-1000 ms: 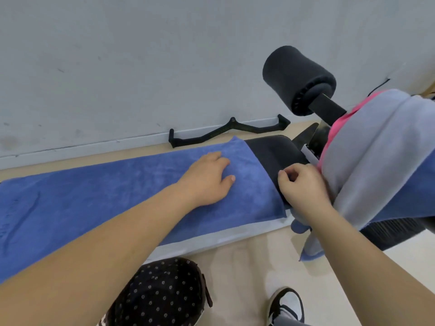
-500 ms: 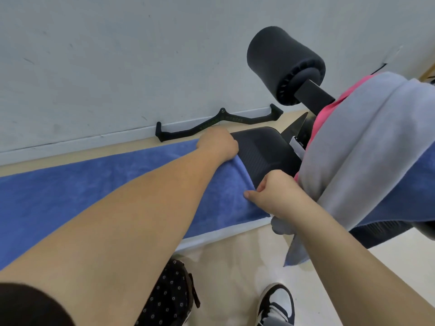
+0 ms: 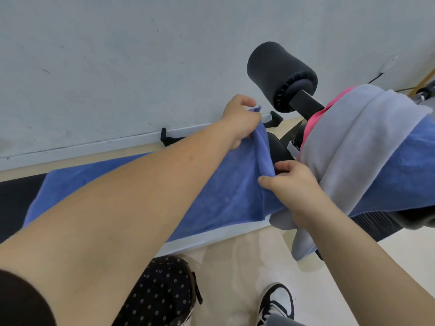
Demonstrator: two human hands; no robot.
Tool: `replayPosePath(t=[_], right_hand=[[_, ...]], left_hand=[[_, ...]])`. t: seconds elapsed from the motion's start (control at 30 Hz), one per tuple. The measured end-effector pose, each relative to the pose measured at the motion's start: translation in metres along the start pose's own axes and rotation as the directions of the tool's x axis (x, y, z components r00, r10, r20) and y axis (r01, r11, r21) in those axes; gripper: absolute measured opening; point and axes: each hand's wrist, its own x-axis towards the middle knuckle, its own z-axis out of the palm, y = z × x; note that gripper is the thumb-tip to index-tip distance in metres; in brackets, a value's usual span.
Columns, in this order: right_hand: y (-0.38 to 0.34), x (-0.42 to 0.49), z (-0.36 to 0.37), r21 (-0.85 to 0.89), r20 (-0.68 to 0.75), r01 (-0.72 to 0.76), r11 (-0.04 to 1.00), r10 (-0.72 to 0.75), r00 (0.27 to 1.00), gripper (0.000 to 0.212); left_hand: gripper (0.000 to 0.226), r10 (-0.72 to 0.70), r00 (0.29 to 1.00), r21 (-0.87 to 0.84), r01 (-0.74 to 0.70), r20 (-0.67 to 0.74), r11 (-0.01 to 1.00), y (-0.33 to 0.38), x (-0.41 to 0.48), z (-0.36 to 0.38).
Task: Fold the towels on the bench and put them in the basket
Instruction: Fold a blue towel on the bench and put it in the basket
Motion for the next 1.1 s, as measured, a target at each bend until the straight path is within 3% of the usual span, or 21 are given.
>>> replayPosePath(t=[0.1, 0.23, 0.4, 0.5, 0.67, 0.83, 0.9, 0.97, 1.0, 1.1], right_hand=[[-0.009, -0.013, 0.014, 0.04, 0.067, 0.028, 0.999, -0.031, 0.997, 0.018], [-0.034, -0.04, 0.062, 0.052, 0.161, 0.19, 0.98, -0.196, 0.967, 0.021], [-0.067, -0.078, 0.146, 0.109, 0.374, 0.256, 0.96, -0.278, 0.885, 0.021], [-0.081, -0.098, 0.199, 0.132, 0.481, 0.282, 0.95, -0.31, 0.82, 0.025], [-0.084, -0.115, 0.269, 0.084, 0.575, 0.326, 0.942, -0.313, 0.756, 0.029], [-0.081, -0.121, 0.302, -0.071, 0.753, 0.25, 0.966, -0.112, 0.648, 0.027], [-0.084, -0.111, 0.303, -0.076, 0.724, 0.237, 0.969, -0.11, 0.681, 0.022], [-0.085, -0.095, 0.298, -0.087, 0.582, 0.326, 0.941, -0.218, 0.783, 0.018], [-0.084, -0.085, 0.294, -0.142, 0.492, 0.413, 0.9, -0.297, 0.818, 0.017], [-0.07, -0.055, 0.274, -0.462, 0.362, 0.575, 0.675, -0.448, 0.817, 0.024]], left_hand=[[0.035, -0.051, 0.998, -0.051, 0.049, -0.045, 0.997, 0.001, -0.012, -0.042], [0.026, -0.171, 0.97, -0.113, 0.153, -0.172, 0.982, -0.002, -0.034, -0.119], [0.012, -0.321, 0.911, -0.178, 0.282, -0.259, 0.943, -0.016, -0.071, -0.221], [0.008, -0.352, 0.878, -0.241, 0.283, -0.326, 0.928, -0.03, -0.09, -0.279], [0.027, -0.287, 0.833, -0.283, 0.165, -0.472, 0.945, -0.063, -0.112, -0.354], [0.028, -0.352, 0.806, -0.176, 0.305, -0.476, 0.936, -0.116, -0.144, -0.377], [0.031, -0.354, 0.819, -0.171, 0.31, -0.452, 0.935, -0.131, -0.154, -0.377], [0.031, -0.305, 0.829, -0.128, 0.278, -0.468, 0.952, -0.14, -0.159, -0.377], [0.021, -0.268, 0.837, -0.086, 0.259, -0.477, 0.962, -0.143, -0.16, -0.376], [0.044, -0.194, 0.858, 0.122, 0.282, -0.475, 0.952, -0.151, -0.16, -0.373]])
